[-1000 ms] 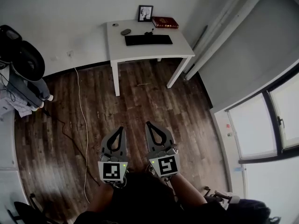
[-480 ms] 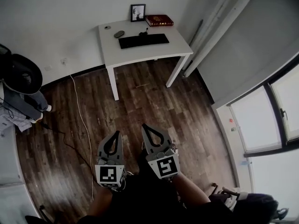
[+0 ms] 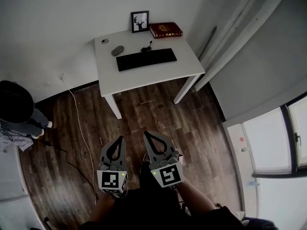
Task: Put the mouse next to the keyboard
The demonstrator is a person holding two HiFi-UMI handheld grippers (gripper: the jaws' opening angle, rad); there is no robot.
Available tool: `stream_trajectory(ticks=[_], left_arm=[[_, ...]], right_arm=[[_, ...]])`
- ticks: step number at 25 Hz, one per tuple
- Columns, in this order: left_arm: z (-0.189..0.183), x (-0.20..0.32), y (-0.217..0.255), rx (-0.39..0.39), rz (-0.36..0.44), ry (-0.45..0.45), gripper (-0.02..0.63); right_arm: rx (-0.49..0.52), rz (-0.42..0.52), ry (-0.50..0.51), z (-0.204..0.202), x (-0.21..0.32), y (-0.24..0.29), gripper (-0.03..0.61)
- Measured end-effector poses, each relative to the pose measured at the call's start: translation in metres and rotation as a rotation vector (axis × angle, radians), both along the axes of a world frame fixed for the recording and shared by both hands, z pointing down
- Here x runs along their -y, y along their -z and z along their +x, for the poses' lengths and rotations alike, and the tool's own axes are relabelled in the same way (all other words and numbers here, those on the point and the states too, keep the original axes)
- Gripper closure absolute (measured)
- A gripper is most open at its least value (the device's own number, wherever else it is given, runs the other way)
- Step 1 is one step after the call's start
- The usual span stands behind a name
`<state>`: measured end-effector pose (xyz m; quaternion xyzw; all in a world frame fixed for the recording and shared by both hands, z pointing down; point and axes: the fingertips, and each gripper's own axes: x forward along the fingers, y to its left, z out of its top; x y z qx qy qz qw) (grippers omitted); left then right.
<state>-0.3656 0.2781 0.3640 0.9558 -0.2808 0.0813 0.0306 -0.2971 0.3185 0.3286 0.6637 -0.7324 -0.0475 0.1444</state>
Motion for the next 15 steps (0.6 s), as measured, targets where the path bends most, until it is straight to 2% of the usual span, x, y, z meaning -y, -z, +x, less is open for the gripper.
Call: stream_trajectory(ticks=[6, 15], left_arm=[[0.071, 0.053, -0.015, 0.04, -0.029, 0.03, 0.615], [0.109, 0.113, -0.021, 0.066, -0.061, 0.045, 0.615]], right_arm=[[0.025, -0.027, 0.038, 0.076, 0.059, -0.01, 0.558], [0.03, -0.044, 0.119, 0.111, 0.124, -0.02, 0.558]])
